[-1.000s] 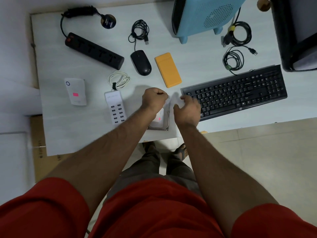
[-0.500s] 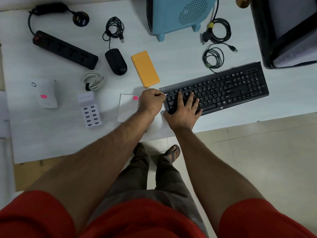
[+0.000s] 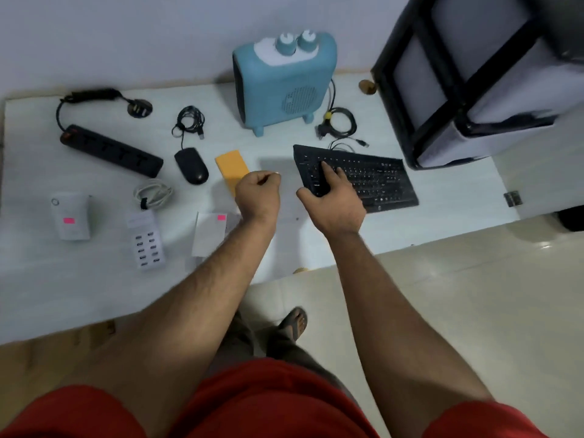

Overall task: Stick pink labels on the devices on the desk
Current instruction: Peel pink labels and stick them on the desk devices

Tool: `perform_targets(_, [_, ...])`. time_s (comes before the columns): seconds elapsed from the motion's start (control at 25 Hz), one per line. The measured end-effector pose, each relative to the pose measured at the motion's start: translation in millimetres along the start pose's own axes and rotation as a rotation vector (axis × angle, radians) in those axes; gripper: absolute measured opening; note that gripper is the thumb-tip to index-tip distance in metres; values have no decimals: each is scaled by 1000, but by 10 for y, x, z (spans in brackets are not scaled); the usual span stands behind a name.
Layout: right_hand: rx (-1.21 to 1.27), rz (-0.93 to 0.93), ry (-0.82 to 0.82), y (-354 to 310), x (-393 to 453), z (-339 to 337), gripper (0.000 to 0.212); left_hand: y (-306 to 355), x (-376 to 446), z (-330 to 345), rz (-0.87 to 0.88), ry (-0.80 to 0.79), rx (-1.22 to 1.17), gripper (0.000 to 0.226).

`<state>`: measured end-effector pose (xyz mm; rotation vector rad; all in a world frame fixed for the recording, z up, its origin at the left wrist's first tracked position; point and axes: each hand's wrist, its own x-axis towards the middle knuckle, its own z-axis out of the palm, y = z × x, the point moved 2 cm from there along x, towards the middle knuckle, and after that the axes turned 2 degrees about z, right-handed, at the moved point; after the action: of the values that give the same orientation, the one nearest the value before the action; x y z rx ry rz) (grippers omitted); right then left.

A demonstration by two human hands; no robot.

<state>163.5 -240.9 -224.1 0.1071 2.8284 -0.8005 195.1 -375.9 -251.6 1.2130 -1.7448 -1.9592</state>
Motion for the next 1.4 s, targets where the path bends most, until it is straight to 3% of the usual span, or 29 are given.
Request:
perform_targets(0.12, [235, 78, 4, -148, 147, -705, 64, 461, -134, 340, 53, -82, -65, 20])
perform_targets(0.28, [511, 52, -29, -272, 289, -1330, 16, 884, -321, 821, 167, -221, -54, 10])
perform_targets(0.6, [644, 194, -117, -282, 412, -2050, 21, 1266, -643, 1355, 174, -323, -146, 15])
perform_targets(0.76, [651, 198, -157, -213, 412, -2107, 23, 1356, -722, 1457, 108, -360, -178, 22])
perform_targets(1.2, [684, 136, -220, -107, 438, -2129, 29, 1375, -719, 1610, -54, -377, -198, 7])
perform_targets(1.4, [716, 110, -226, -79, 452, -2113, 33, 1367, -761, 1687, -176, -380, -247, 21])
